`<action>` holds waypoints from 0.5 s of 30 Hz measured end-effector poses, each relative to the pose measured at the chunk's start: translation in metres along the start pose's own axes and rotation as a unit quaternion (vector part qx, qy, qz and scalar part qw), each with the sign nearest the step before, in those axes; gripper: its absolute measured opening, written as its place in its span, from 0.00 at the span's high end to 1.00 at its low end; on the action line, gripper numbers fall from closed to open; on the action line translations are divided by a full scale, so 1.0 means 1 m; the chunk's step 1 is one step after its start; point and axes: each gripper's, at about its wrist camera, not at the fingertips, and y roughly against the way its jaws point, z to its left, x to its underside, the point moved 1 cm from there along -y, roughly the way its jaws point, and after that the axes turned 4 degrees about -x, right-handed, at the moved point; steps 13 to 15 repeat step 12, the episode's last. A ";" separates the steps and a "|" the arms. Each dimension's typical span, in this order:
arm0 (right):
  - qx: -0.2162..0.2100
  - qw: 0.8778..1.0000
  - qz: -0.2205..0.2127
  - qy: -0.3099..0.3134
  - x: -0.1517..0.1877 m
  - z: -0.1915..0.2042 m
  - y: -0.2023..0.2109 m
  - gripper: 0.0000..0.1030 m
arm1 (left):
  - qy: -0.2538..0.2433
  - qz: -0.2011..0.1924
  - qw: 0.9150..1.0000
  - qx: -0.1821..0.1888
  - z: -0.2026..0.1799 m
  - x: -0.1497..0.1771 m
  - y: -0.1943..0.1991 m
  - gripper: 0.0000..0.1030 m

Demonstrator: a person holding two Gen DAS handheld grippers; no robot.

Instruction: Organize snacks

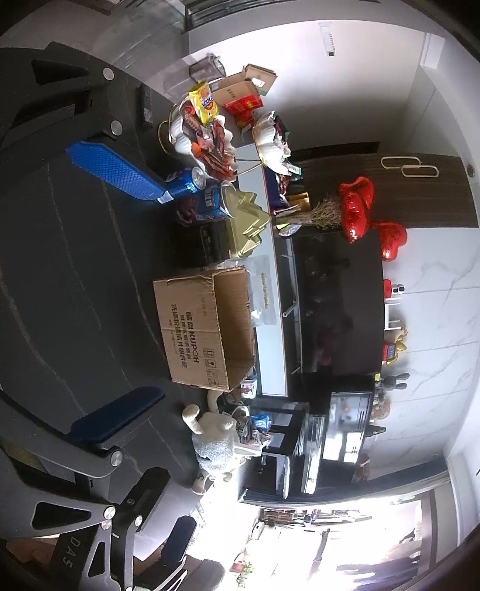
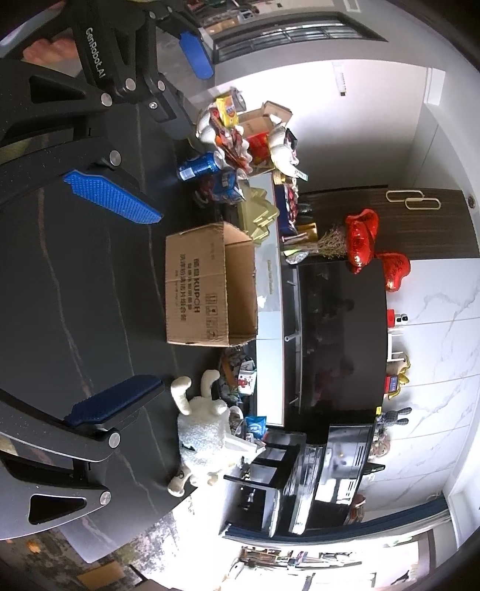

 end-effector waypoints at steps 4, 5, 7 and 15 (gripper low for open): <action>-0.001 1.000 0.000 -0.001 0.000 0.000 -0.001 0.18 | 0.004 0.001 1.000 0.000 0.000 0.001 0.004 0.00; -0.001 1.000 0.000 0.000 0.000 0.000 -0.001 0.18 | 0.005 0.001 1.000 -0.001 0.001 0.001 0.004 0.00; 0.000 1.000 0.000 0.000 0.001 0.000 0.000 0.18 | 0.005 0.002 1.000 -0.003 0.001 0.001 0.005 0.00; -0.001 1.000 0.002 0.000 0.003 -0.001 0.003 0.18 | 0.009 0.008 1.000 0.000 0.001 0.000 0.003 0.00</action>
